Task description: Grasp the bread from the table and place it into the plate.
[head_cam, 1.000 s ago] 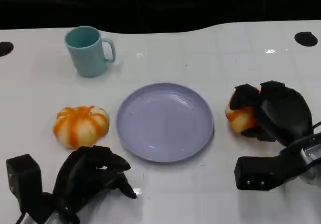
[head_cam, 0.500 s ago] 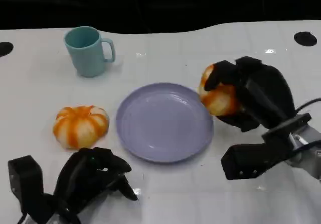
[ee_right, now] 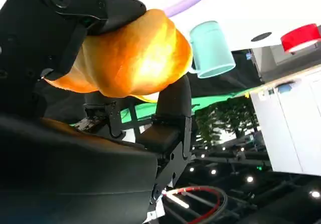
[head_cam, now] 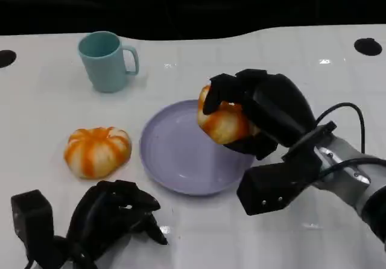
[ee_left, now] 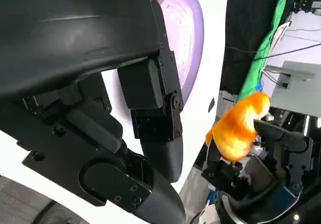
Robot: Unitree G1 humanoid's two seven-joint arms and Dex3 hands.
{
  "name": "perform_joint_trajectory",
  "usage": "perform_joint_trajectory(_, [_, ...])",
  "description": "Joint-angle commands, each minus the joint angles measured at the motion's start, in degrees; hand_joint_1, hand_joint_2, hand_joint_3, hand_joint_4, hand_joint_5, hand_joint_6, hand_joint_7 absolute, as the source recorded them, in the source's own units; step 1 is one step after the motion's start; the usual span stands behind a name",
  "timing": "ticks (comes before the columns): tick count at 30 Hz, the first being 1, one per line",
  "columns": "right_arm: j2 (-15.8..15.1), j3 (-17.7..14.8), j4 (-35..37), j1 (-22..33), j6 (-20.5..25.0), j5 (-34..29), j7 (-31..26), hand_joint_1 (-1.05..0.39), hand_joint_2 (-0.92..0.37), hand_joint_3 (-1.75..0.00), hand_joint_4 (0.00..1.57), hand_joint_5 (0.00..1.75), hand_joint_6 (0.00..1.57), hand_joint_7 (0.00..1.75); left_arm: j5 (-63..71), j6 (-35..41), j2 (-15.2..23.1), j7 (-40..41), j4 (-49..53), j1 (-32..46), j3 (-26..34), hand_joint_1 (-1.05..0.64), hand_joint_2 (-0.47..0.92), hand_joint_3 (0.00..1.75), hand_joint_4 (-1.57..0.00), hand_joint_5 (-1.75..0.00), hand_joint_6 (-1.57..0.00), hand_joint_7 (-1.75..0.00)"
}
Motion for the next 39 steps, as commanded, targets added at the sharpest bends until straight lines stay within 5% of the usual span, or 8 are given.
perform_joint_trajectory(1, [1.3, -0.6, 2.6, -2.1, 0.5, 1.0, 0.9, -0.12, -0.36, -1.22, 0.98, 1.75, 0.83, 1.61, -0.3, 0.1, 1.1, -0.2, 0.5, 0.2, 0.6, -1.05, 0.71, 0.0, -1.57, -0.59, -1.57, -0.19])
perform_joint_trajectory(6, [3.1, -0.3, 7.5, -3.8, -0.1, 1.3, 1.1, -0.1, -0.3, -1.32, 0.97, 1.75, 0.81, 1.61, 0.1, -0.6, 1.2, -0.1, 0.7, 0.2, 0.5, -1.05, 0.71, 0.0, -1.57, -0.59, -1.57, -0.19])
perform_joint_trajectory(12, [5.6, 0.3, 13.2, -5.7, 0.0, 0.6, -0.7, -0.11, -0.36, -1.16, 0.92, 1.75, 0.83, 1.46, -0.4, -0.4, 1.4, -0.6, 0.7, 0.2, 0.7, -1.05, 0.71, 0.0, -1.57, -0.59, -1.57, -0.2])
perform_joint_trajectory(14, [6.2, 0.7, 14.5, -6.5, 1.0, 0.2, 0.1, -0.14, -0.39, -1.07, 0.87, 1.59, 0.87, 1.18, 0.2, -0.9, 1.5, -0.1, 0.5, 0.4, 0.5, -1.05, 0.72, 0.01, -1.57, -0.59, -1.57, -0.2])
perform_joint_trajectory(18, [7.2, 0.8, 15.8, -7.4, 3.2, 1.1, 4.6, -0.24, -0.69, -0.47, 0.73, 0.99, 0.82, 0.4, 0.3, -1.4, 1.3, 0.2, 0.3, 0.6, 0.5, -1.05, 0.73, 0.01, -1.57, -0.6, -1.57, -0.21])
perform_joint_trajectory(22, [6.9, 0.9, 15.3, -7.7, 4.4, 1.6, 10.0, -0.37, -0.84, -0.19, 0.45, 0.58, 0.63, 0.07, -0.1, -1.1, 0.9, 0.0, 0.1, 0.9, 0.7, -1.05, 0.72, 0.0, -1.57, -0.6, -1.57, -0.21])
perform_joint_trajectory(29, [5.6, 1.0, 12.2, -6.5, 5.0, 1.5, 16.2, -0.64, -0.92, -0.15, 0.07, 0.34, 0.3, 0.0, 0.0, -0.9, 0.8, 0.0, -0.3, 1.5, 0.5, -1.05, 0.72, 0.0, -1.57, -0.59, -1.57, -0.2])
perform_joint_trajectory(39, [3.7, 0.4, 5.6, -3.4, 6.3, 2.7, 20.8, -0.71, -0.92, -0.17, 0.02, 0.37, 0.23, 0.0, 0.0, -1.1, 0.6, 0.0, -0.4, 2.0, 0.3, -1.05, 0.71, 0.0, -1.57, -0.6, -1.57, -0.2])
